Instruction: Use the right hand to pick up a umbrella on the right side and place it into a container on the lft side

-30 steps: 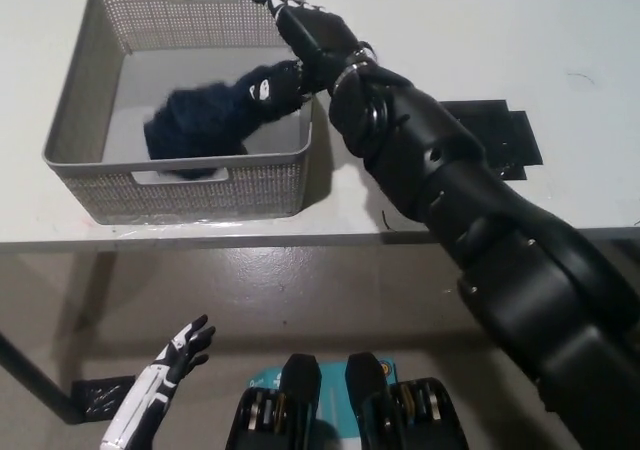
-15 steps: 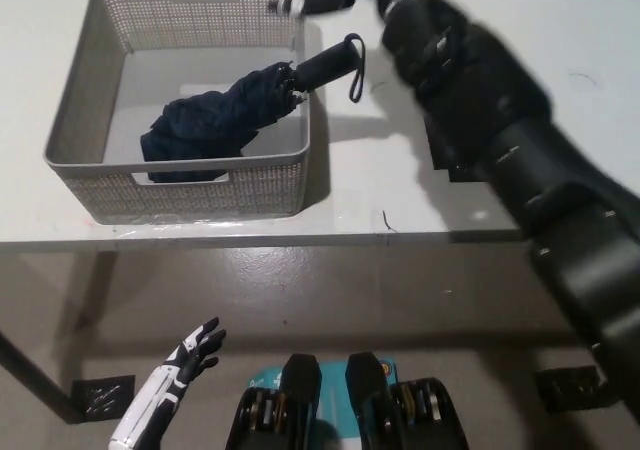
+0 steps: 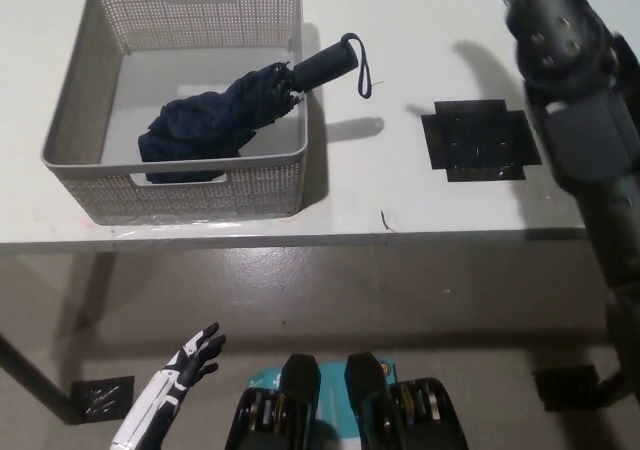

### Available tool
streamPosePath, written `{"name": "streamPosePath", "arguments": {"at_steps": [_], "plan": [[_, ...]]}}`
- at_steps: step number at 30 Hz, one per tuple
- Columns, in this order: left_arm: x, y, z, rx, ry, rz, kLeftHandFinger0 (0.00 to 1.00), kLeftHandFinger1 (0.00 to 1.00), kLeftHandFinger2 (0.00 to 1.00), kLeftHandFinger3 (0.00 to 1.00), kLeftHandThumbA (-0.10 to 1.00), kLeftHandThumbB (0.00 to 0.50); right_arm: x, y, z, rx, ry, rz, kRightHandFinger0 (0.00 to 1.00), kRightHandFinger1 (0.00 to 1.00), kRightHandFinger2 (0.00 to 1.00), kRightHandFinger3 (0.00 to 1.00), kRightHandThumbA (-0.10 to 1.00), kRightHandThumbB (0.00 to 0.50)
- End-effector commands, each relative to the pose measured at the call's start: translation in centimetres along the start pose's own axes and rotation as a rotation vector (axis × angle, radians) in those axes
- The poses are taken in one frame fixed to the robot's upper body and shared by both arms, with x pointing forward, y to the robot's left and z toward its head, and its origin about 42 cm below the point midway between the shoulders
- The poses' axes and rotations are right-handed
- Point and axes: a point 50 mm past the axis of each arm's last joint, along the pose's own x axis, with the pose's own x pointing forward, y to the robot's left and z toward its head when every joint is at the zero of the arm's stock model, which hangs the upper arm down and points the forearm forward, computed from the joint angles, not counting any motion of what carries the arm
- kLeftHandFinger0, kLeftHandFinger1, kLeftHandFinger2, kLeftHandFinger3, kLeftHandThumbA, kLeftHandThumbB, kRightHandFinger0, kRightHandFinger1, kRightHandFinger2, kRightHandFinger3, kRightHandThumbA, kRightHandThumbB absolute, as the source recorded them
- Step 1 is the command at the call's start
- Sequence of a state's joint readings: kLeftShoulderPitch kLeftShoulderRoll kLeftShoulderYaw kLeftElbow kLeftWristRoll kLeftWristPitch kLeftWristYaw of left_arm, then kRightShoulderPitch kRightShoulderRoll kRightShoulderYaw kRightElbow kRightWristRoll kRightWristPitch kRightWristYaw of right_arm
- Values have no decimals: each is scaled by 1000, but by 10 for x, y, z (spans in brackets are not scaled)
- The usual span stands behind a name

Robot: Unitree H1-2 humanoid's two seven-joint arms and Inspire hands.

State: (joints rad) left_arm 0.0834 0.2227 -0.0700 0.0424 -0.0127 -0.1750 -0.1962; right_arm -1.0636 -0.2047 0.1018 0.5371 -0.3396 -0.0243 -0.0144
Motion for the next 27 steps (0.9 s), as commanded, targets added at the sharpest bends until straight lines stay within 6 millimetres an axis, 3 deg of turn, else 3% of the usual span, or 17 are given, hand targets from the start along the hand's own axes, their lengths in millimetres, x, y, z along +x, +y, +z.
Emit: {"name": "streamPosePath", "arguments": {"at_steps": [1,3,4,6,10,15,17,22,27], "plan": [[-14,11,-2,7,-26,30,1000,1000,1000,1000,1000,208,-153,-133,90,299,-441,-257,1000,1000,1000,1000,1000,350],[-16,9,-5,-1,-22,36,1000,1000,1000,1000,1000,207,-196,-109,68,336,-407,-236,1000,1000,1000,1000,1000,355],[-16,9,-6,-4,-21,42,1000,1000,1000,1000,1000,196,-217,-92,58,370,-378,-225,1000,1000,1000,1000,1000,390],[-22,9,-9,-6,-8,55,1000,1000,1000,1000,1000,193,-255,-62,40,420,-304,-200,1000,1000,1000,1000,1000,411],[-24,8,-13,-20,4,81,1000,1000,1000,1000,1000,202,-317,-12,4,534,-152,-140,1000,1000,1000,1000,1000,375],[-33,8,-19,-34,14,103,1000,1000,1000,1000,1000,200,-370,36,-40,626,52,-92,1000,1000,1000,1000,1000,324],[-33,6,-19,-44,12,110,1000,1000,1000,1000,1000,202,-385,47,-52,620,123,-94,1000,1000,1000,1000,1000,328],[-32,3,-21,-68,5,120,1000,1000,1000,1000,1000,218,-422,72,-75,653,255,-85,1000,1000,1000,1000,1000,329],[-32,5,-22,-73,0,137,1000,1000,1000,1000,1000,225,-440,89,-85,662,325,-88,1000,1000,1000,1000,1000,361]]}}
